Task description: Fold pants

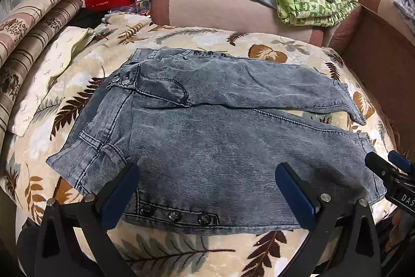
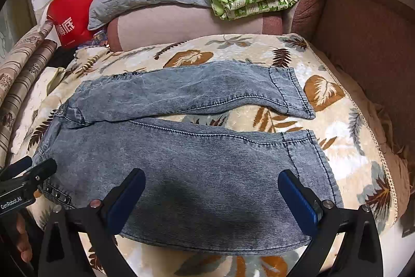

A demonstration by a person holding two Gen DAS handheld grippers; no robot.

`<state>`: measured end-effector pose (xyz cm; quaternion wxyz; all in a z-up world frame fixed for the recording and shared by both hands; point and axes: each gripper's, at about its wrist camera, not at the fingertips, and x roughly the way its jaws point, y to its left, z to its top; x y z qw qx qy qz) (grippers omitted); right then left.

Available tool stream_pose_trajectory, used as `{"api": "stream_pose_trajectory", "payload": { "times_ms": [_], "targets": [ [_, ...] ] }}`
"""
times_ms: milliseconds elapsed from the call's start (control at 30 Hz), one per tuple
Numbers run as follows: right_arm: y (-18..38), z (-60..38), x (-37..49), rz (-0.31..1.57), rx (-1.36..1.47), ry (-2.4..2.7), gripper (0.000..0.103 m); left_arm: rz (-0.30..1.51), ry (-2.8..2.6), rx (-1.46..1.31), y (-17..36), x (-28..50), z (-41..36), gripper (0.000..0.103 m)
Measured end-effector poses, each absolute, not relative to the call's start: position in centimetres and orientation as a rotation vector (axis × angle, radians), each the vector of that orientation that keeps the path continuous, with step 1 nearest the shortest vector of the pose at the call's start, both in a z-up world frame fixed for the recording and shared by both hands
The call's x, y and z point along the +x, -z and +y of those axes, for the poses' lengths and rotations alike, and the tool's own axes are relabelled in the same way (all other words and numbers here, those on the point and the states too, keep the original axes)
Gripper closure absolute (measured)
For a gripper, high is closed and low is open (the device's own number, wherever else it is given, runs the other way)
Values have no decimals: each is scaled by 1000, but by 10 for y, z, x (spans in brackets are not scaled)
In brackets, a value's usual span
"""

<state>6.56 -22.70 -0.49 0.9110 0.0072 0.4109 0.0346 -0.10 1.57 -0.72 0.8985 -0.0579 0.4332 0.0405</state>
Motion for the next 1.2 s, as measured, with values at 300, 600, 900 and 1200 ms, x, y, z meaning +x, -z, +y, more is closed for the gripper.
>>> {"api": "stream_pose_trajectory", "payload": {
  "times_ms": [300, 600, 900, 1200],
  "targets": [
    [5, -225, 66, 847, 12, -74, 0, 897, -85, -125, 7, -1, 20, 0],
    [18, -237, 64, 908, 116, -110, 0, 944, -100, -199, 17, -3, 46, 0],
    [90, -323, 27, 1110, 630, -131, 0, 1008, -473, -531, 67, -26, 181, 0],
    [104, -412, 14, 970, 1032, 16, 0, 1016, -450, -546, 87, -12, 189, 0]
  ]
}}
